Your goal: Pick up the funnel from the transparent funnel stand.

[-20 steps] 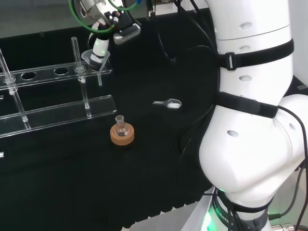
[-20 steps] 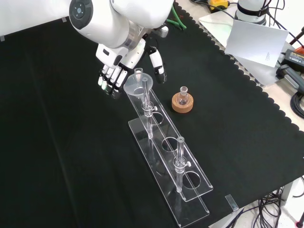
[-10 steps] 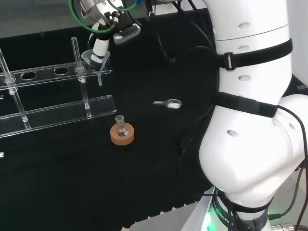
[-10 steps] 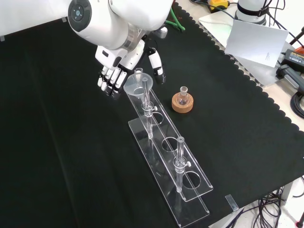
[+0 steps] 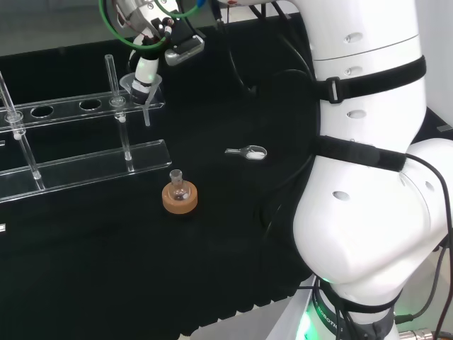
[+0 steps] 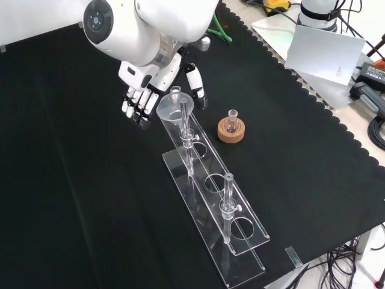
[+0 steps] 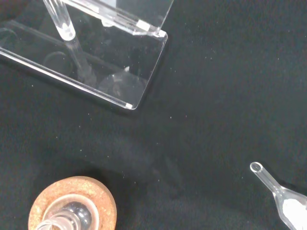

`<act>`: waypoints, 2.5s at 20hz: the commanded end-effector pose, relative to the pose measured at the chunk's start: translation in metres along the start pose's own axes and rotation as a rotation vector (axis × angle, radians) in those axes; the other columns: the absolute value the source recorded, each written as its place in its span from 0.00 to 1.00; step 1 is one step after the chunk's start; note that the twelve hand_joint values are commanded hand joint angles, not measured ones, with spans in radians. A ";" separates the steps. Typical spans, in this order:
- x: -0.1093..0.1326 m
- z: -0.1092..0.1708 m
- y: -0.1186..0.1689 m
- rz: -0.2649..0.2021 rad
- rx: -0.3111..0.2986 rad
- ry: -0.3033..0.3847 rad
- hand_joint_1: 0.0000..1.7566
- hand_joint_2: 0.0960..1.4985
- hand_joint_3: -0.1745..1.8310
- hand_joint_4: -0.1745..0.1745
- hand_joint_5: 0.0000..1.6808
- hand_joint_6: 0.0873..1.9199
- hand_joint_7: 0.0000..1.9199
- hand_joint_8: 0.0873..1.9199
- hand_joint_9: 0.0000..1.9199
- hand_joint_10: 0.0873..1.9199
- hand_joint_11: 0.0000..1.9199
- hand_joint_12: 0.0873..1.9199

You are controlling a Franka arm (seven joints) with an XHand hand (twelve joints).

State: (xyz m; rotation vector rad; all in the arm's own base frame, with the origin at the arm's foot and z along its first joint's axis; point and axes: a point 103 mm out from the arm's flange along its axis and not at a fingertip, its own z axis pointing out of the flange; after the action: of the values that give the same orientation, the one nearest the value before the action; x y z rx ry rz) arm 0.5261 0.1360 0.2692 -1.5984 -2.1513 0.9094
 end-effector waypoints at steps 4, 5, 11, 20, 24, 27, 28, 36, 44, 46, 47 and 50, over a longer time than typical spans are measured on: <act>0.001 -0.001 0.003 0.004 0.006 0.006 0.34 0.44 0.10 0.41 0.00 0.00 0.14 0.02 0.01 0.00 0.00 0.00; 0.001 -0.001 0.003 0.006 0.007 0.006 0.34 0.44 0.10 0.41 0.01 0.00 0.15 0.03 0.02 0.00 0.00 0.00; 0.000 0.001 0.005 0.004 0.019 0.012 0.34 0.44 0.10 0.41 0.04 0.00 0.18 0.05 0.06 0.00 0.00 0.00; -0.005 0.000 0.001 0.013 0.023 0.022 0.34 0.45 0.09 0.43 0.11 0.00 0.20 0.17 0.00 0.24 0.00 0.00; -0.005 0.001 -0.001 0.008 0.014 0.034 0.34 0.45 0.09 0.45 0.12 0.00 0.23 0.19 0.00 0.31 0.00 0.00; -0.003 0.002 -0.001 0.005 0.015 0.033 0.34 0.46 0.09 0.46 0.15 0.00 0.25 0.20 0.00 0.35 0.00 0.00; -0.003 0.002 -0.001 0.005 0.017 0.033 0.34 0.46 0.09 0.46 0.15 0.00 0.26 0.21 0.00 0.36 0.00 0.00; -0.002 0.004 0.000 0.009 0.017 0.034 0.34 0.46 0.10 0.47 0.20 0.00 0.30 0.22 0.02 0.38 0.00 0.00; 0.000 0.001 -0.002 0.022 -0.032 0.042 0.35 0.47 0.10 0.49 0.32 0.00 0.41 0.21 0.10 0.36 0.00 0.00; 0.001 0.000 -0.002 0.023 -0.038 0.048 0.35 0.47 0.10 0.50 0.35 0.00 0.44 0.20 0.13 0.34 0.00 0.00; 0.001 0.000 -0.003 0.022 -0.041 0.051 0.36 0.47 0.10 0.50 0.36 0.00 0.45 0.20 0.14 0.33 0.00 0.00; 0.001 0.000 -0.004 0.026 -0.059 0.062 0.38 0.47 0.10 0.52 0.41 0.00 0.50 0.18 0.19 0.28 0.00 0.02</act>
State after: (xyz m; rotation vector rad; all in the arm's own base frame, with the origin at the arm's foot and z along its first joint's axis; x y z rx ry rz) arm 0.5233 0.1357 0.2703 -1.6477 -2.1362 0.8325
